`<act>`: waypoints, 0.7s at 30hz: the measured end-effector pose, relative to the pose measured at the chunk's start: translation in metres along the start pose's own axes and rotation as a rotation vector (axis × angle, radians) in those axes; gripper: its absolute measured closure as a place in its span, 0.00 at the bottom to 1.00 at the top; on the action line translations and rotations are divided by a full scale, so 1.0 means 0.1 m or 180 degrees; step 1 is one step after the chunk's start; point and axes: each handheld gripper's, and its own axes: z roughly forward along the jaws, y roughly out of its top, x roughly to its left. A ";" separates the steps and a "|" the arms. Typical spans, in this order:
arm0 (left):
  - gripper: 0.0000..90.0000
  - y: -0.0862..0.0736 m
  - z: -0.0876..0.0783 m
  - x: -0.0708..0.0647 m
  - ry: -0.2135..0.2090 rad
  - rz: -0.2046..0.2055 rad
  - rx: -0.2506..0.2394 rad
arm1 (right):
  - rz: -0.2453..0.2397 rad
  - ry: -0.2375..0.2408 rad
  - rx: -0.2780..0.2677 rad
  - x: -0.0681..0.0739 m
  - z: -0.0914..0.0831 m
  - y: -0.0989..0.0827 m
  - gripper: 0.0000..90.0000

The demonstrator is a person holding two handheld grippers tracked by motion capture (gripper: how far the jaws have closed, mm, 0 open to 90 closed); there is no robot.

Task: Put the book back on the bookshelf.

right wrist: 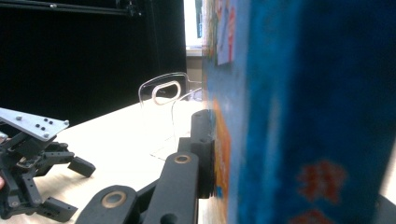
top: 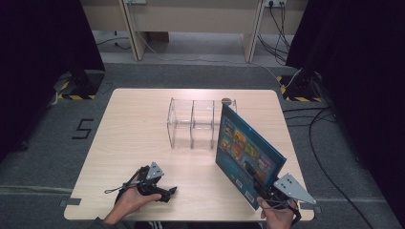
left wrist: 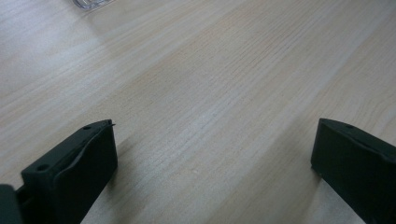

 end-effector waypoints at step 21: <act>0.00 0.00 0.00 0.00 -0.0011 0.0011 0.0001 | 0.0011 -0.0182 -0.0059 -0.16 -0.01 0.07 0.92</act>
